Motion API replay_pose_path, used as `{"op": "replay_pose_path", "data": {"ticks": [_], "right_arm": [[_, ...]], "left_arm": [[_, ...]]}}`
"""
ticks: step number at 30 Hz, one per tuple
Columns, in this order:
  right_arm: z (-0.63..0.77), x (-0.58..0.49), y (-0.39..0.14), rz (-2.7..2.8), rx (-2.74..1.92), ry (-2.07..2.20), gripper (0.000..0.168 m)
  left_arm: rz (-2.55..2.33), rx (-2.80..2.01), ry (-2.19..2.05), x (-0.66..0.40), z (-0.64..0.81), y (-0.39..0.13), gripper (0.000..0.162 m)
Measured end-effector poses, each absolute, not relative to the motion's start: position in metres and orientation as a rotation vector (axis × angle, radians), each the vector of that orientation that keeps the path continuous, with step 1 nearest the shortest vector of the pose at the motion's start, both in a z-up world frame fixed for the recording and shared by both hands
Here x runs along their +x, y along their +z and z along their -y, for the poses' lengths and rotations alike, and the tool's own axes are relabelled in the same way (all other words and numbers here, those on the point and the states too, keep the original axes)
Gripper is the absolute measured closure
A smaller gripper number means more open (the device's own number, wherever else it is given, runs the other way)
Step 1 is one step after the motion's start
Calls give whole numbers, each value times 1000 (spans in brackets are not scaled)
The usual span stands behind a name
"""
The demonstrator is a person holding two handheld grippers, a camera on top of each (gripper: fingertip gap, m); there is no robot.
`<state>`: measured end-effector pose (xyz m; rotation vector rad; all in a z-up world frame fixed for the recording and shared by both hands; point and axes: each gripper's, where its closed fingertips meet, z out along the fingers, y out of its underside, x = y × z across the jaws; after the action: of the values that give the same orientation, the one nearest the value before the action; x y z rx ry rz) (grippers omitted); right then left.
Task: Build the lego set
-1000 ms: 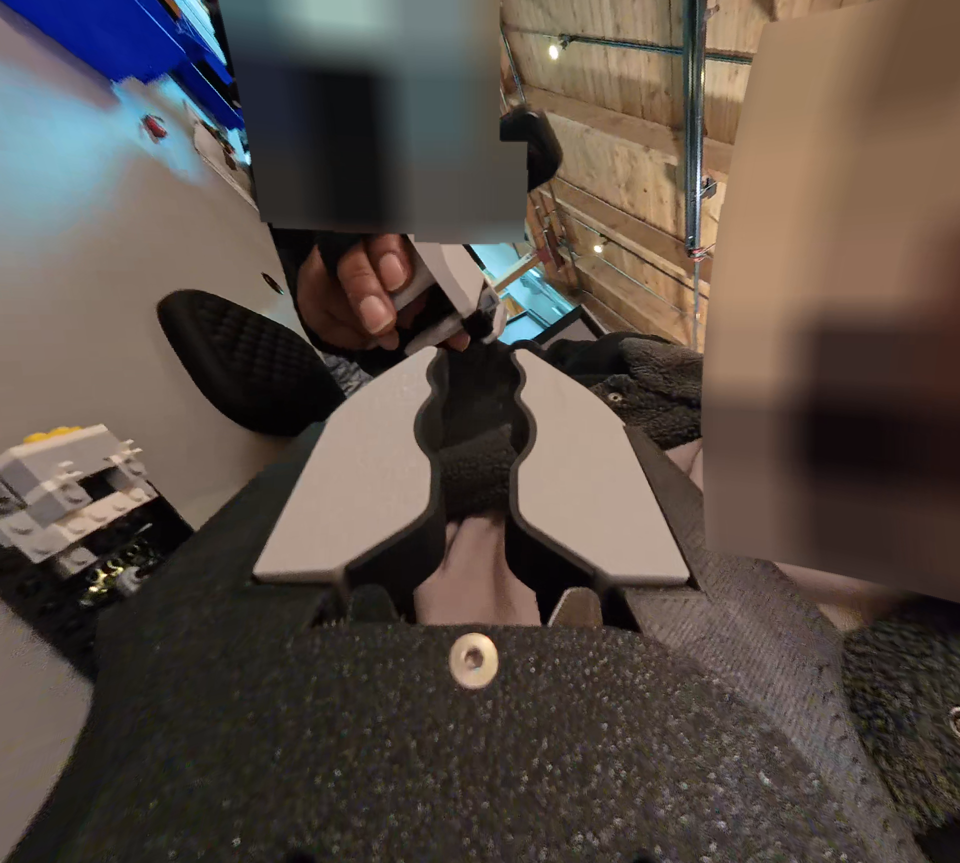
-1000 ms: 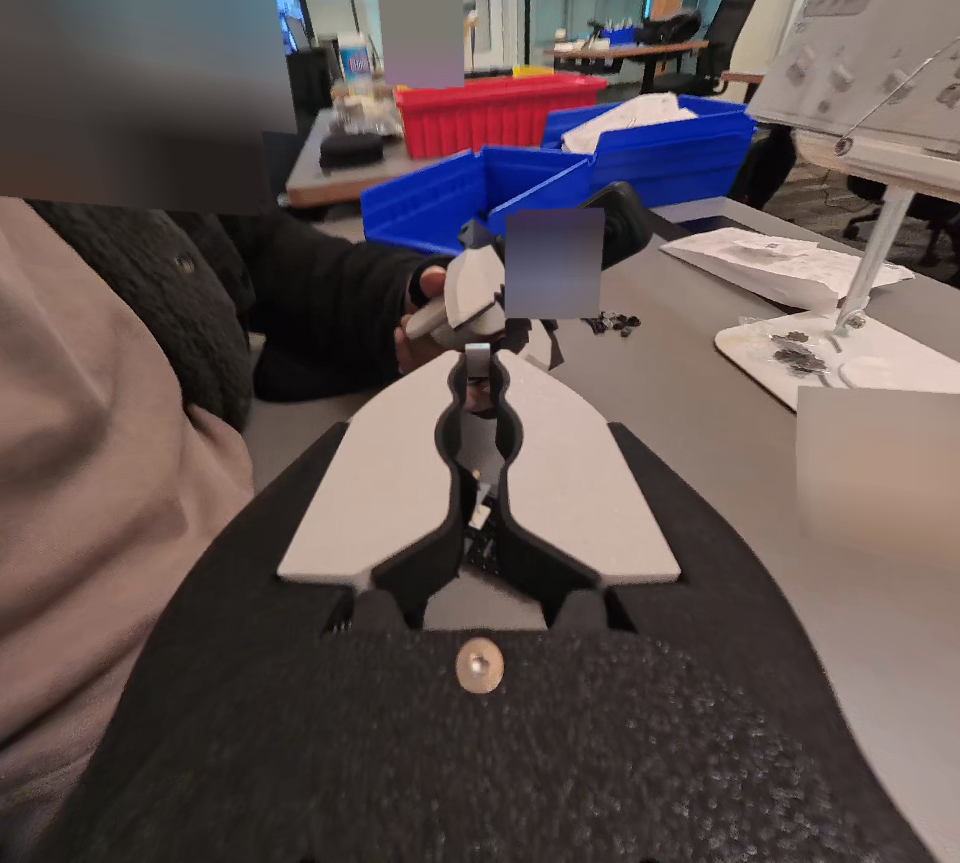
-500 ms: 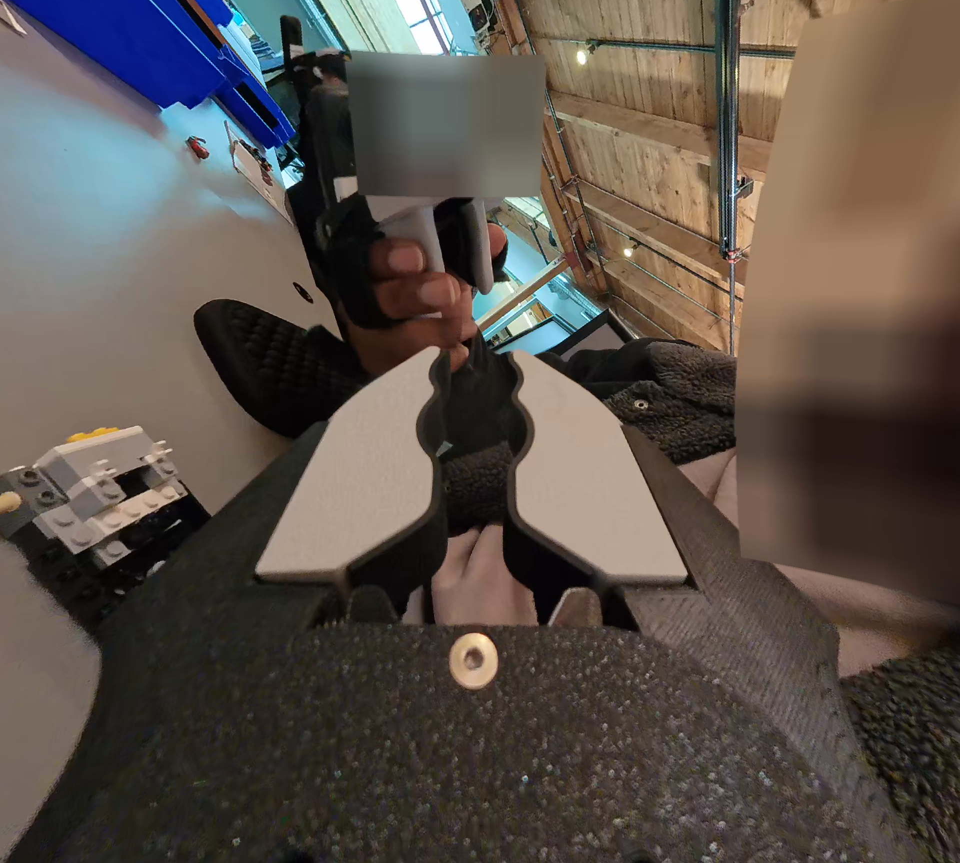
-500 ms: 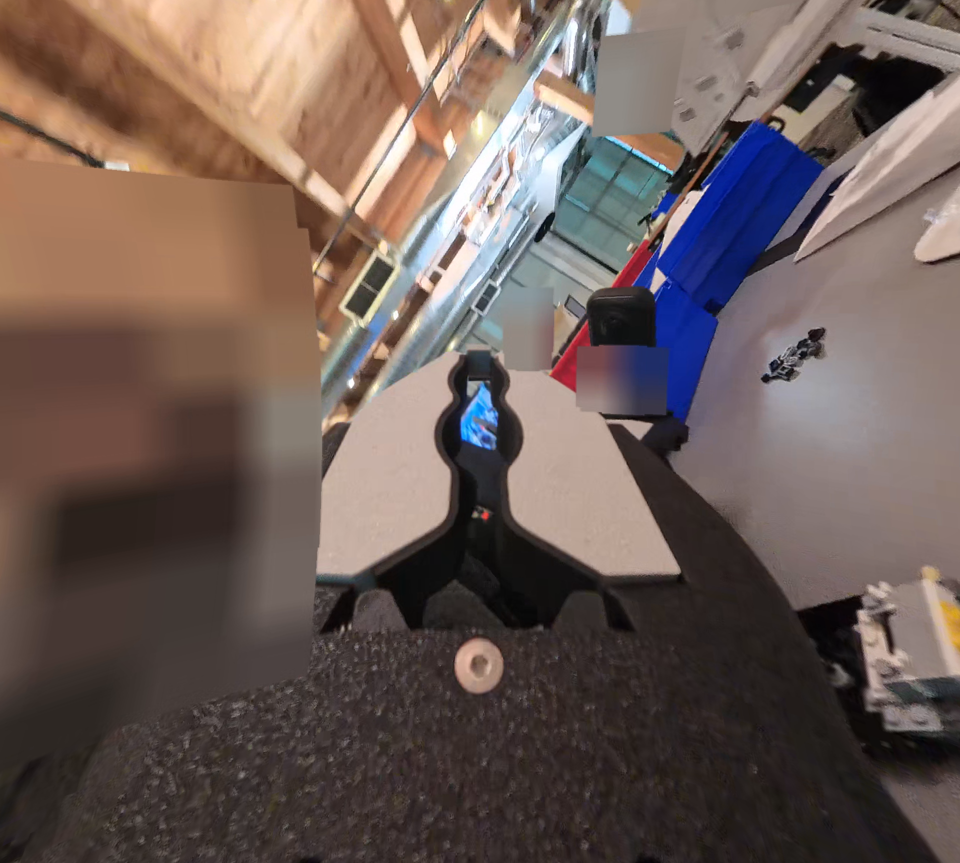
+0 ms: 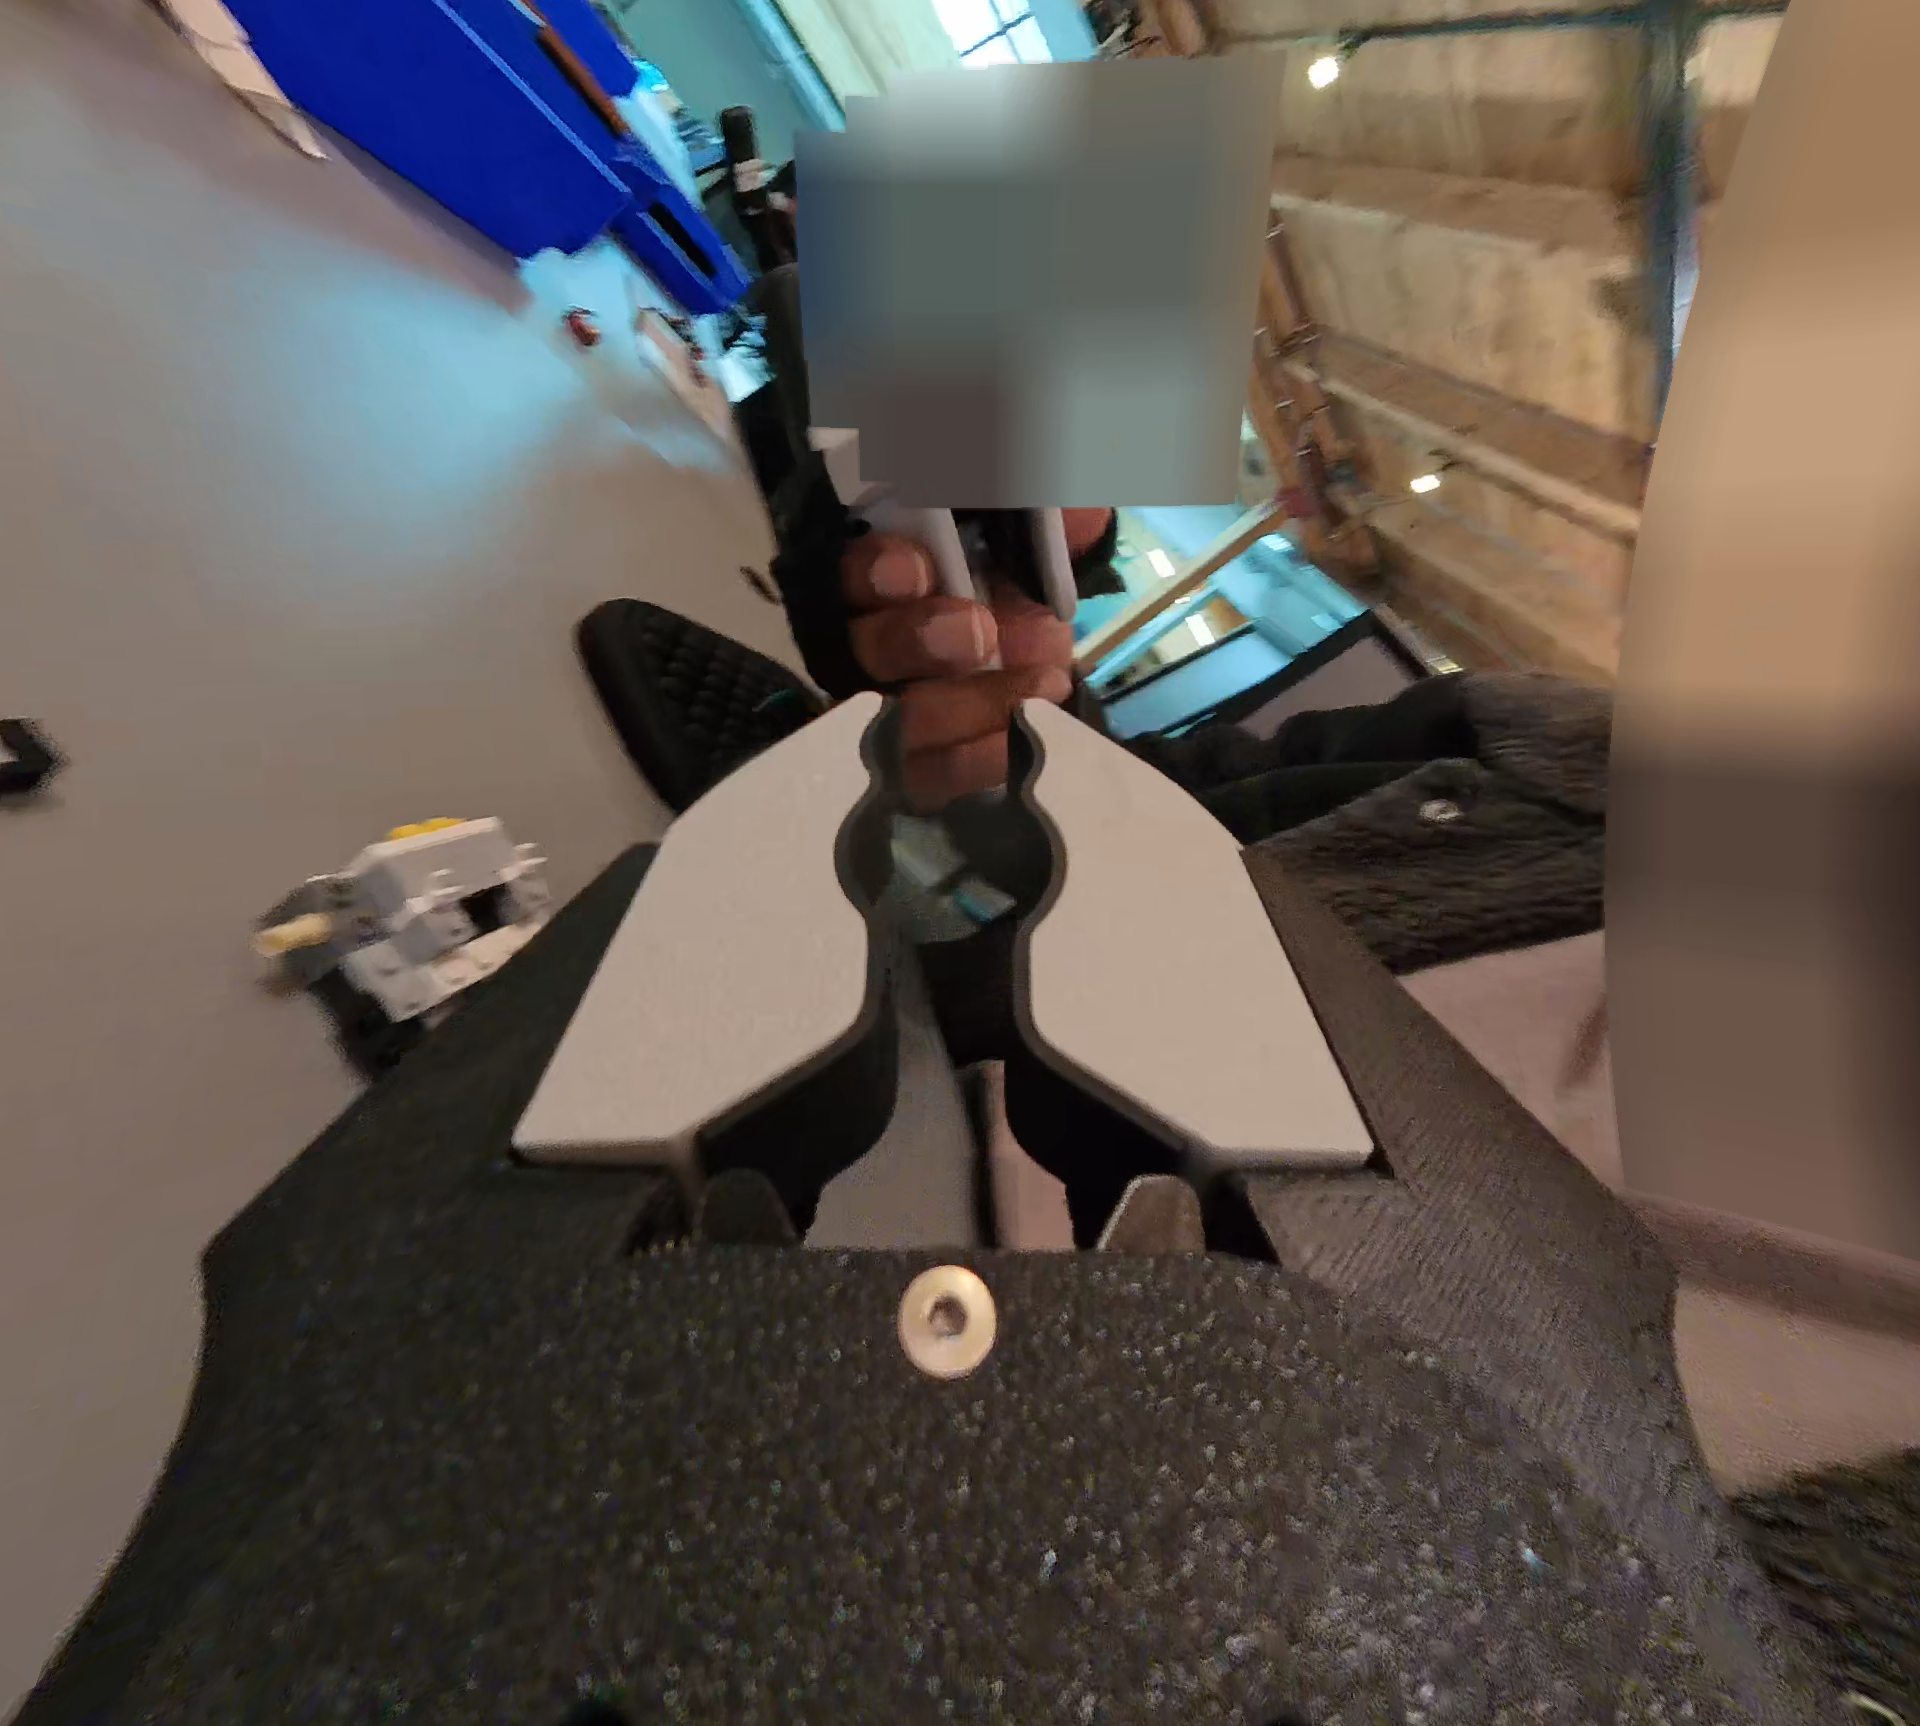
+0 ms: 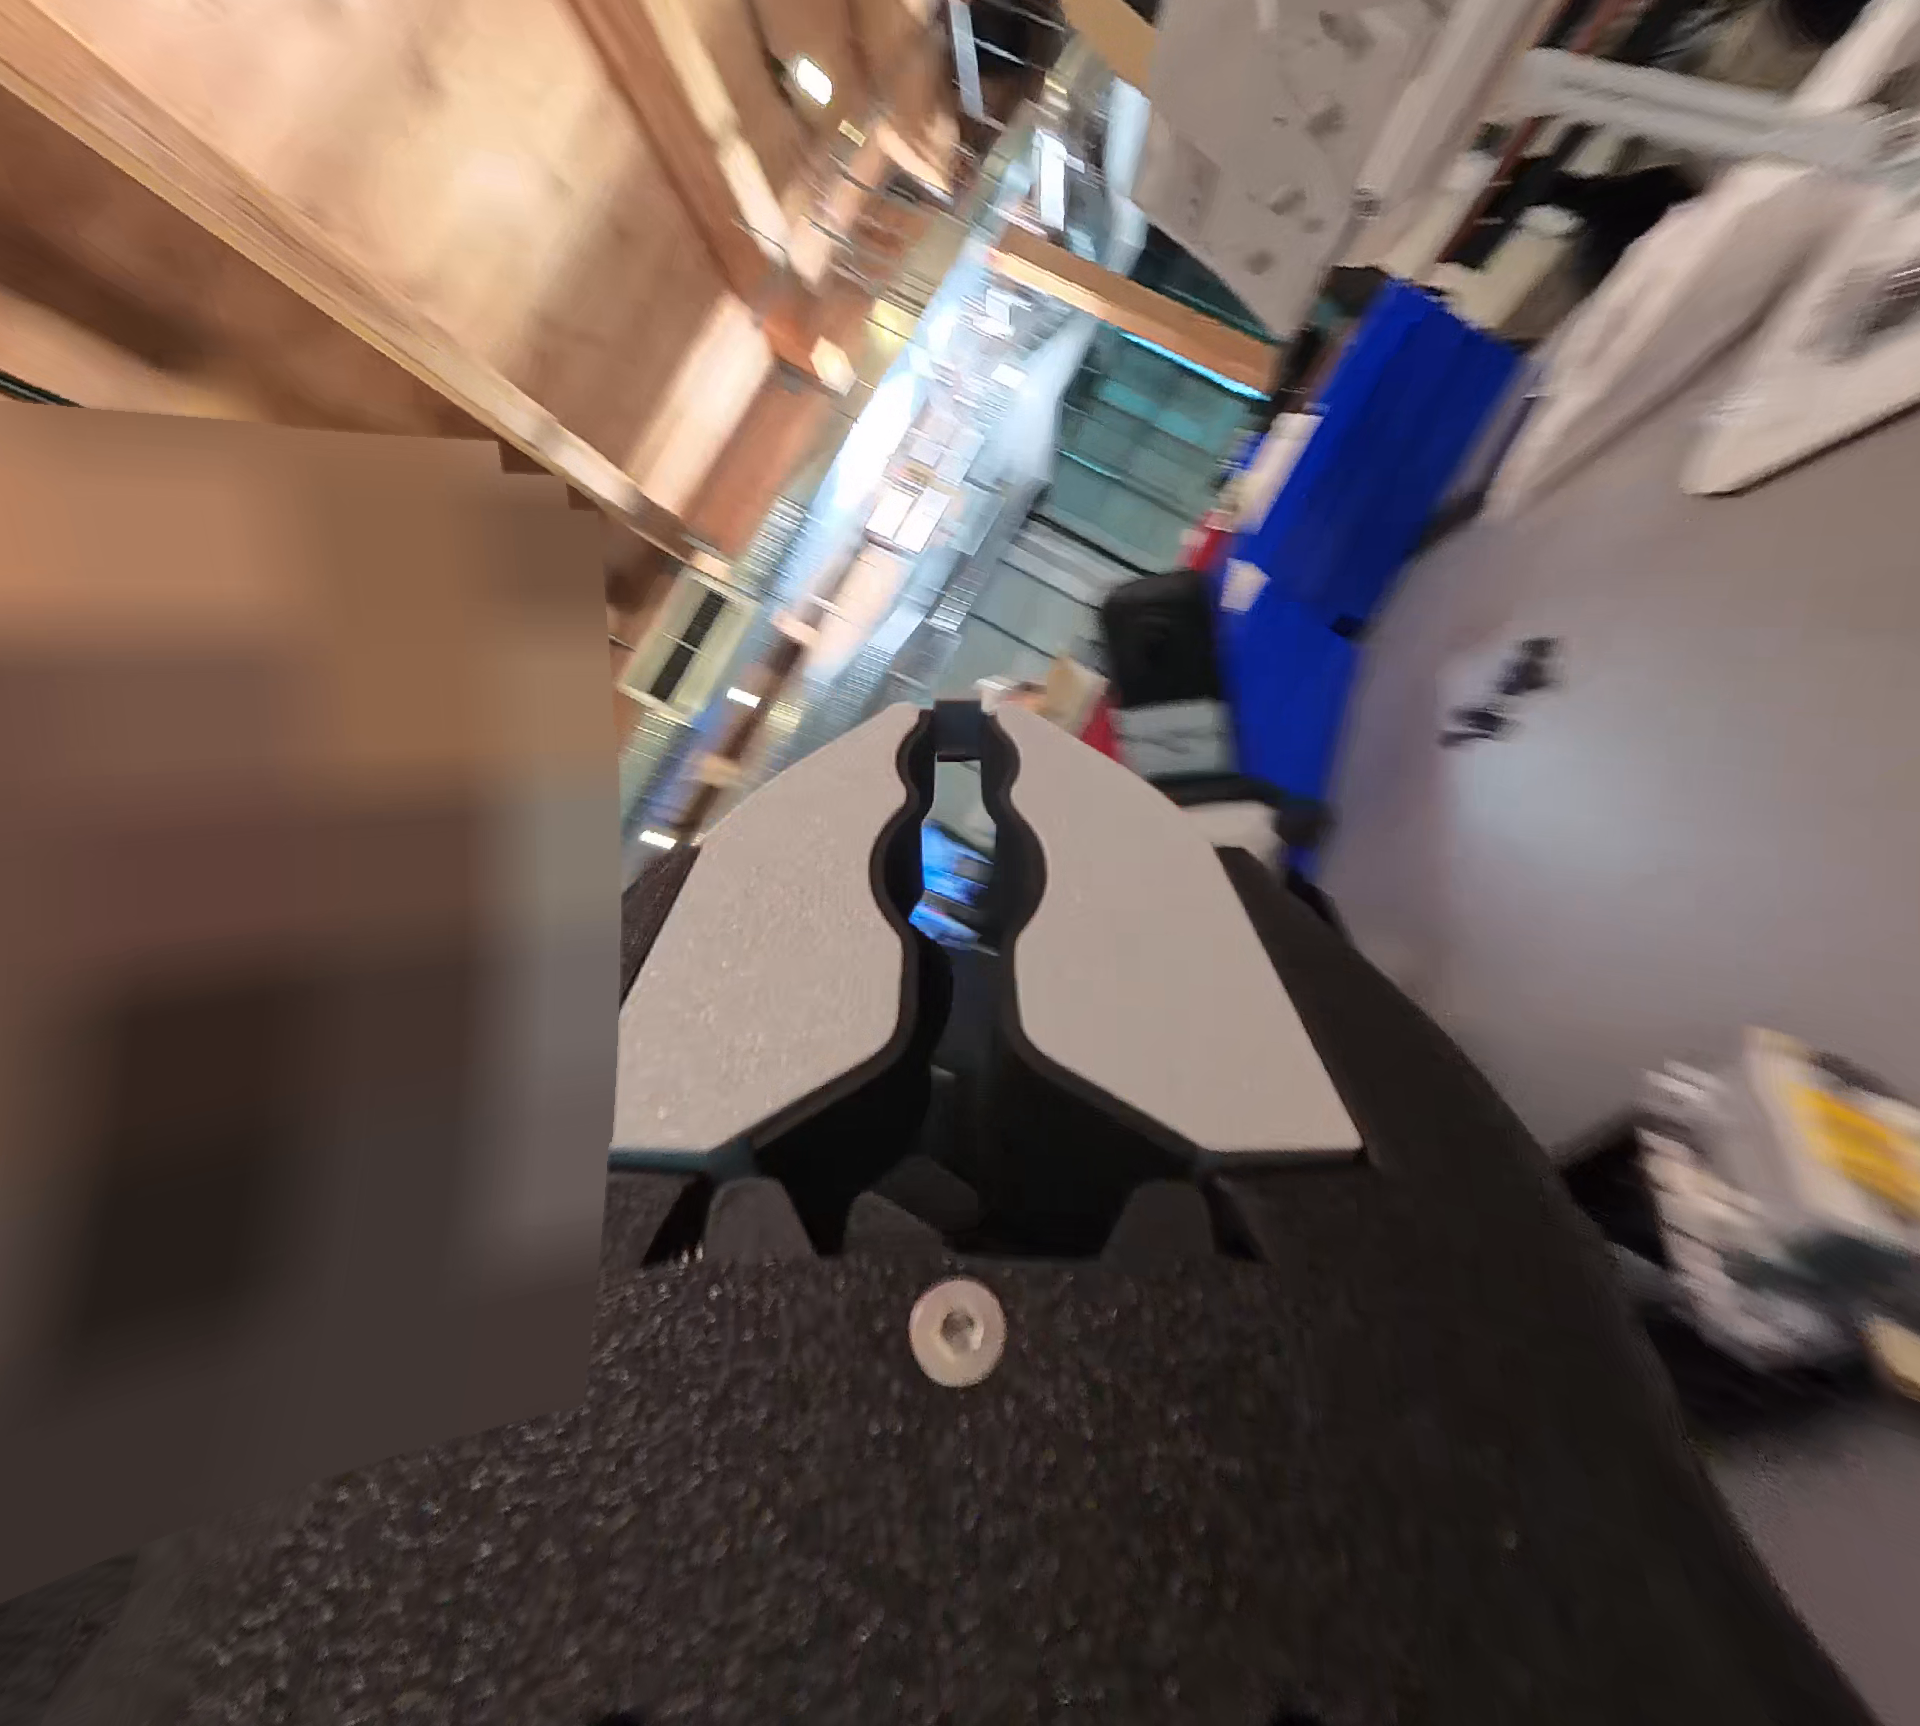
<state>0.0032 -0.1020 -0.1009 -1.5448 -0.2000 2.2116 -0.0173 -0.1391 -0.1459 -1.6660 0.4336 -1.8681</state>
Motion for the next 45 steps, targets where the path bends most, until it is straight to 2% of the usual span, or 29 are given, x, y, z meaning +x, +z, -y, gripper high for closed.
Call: {"op": "replay_pose_path", "data": {"ticks": [1, 5, 12, 18, 32, 45], "right_arm": [[102, 4, -108, 237, -1573, 2154, 161], [115, 0, -130, 479, -1632, 1885, 161], [143, -20, -138, 802, -1538, 1641, 161], [143, -23, -139, 796, -1542, 1672, 161], [146, -22, -147, 879, -1544, 1667, 160], [147, -15, -147, 1044, -1520, 1535, 156]], "left_arm": [[-451, -1689, -1811, -18, 137, -150, 144], [-541, -1734, -1636, -17, 135, -161, 143], [-569, -1639, -1750, -8, 148, -148, 144], [-623, -1620, -1683, -8, 150, -146, 153], [-808, -1639, -1388, -6, 151, -157, 155], [-855, -1637, -1365, -8, 153, -158, 155]]}}
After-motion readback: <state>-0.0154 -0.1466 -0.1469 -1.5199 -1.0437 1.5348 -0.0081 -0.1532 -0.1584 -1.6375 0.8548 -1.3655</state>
